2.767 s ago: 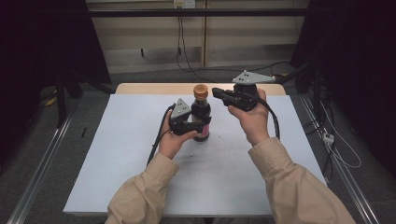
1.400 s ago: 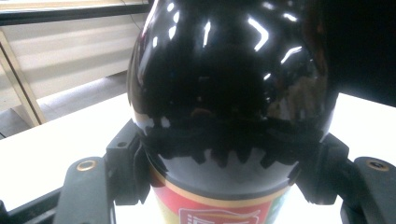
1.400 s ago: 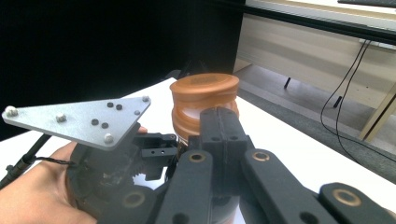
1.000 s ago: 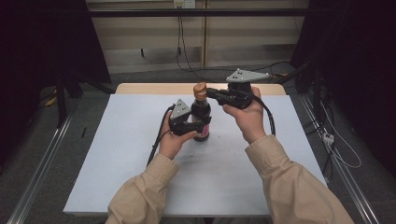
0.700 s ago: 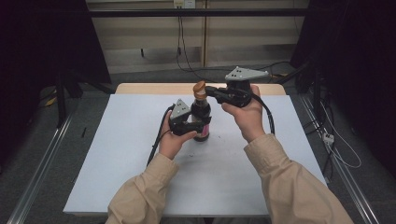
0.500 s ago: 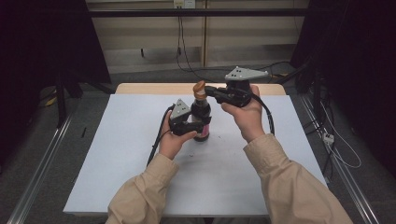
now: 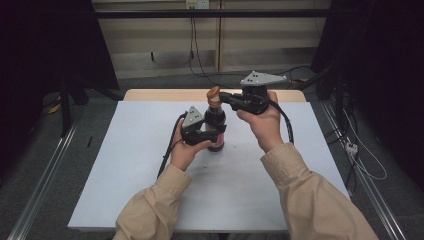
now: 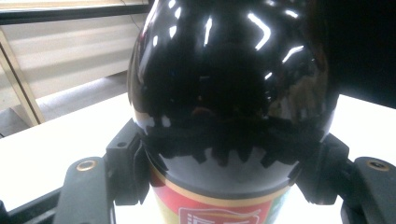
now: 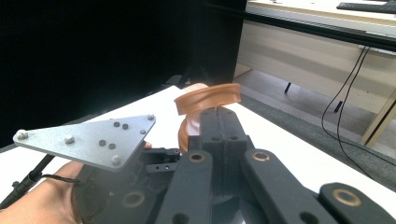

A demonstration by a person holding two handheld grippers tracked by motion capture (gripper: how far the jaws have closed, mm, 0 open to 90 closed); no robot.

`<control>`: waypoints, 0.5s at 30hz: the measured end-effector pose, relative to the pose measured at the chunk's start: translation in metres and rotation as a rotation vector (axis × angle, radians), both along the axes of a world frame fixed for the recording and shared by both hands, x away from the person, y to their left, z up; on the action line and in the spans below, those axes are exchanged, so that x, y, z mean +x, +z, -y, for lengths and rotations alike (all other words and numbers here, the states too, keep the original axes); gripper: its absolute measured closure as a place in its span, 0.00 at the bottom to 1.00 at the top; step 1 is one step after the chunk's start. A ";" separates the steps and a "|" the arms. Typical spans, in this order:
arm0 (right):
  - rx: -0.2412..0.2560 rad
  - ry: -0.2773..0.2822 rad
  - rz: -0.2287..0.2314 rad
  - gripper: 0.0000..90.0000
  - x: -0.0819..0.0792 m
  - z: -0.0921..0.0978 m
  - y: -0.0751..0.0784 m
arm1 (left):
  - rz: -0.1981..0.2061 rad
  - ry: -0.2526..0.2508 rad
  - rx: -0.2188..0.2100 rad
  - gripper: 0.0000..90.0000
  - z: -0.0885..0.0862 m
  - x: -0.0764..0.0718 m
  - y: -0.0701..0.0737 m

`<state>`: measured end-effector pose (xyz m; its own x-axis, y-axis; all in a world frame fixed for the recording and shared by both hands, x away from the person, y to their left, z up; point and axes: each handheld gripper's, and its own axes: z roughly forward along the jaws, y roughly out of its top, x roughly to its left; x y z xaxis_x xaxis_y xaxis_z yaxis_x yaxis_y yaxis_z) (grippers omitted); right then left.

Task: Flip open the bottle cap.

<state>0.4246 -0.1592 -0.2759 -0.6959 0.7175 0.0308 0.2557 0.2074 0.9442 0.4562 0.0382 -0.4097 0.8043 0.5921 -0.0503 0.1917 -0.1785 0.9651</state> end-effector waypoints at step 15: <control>0.000 -0.001 0.000 1.00 0.001 -0.001 0.001 | 0.001 0.001 -0.012 0.34 0.000 0.000 -0.001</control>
<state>0.4257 -0.1584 -0.2749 -0.6951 0.7183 0.0303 0.2557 0.2076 0.9442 0.4567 0.0382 -0.4109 0.8035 0.5926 -0.0566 0.1909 -0.1665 0.9674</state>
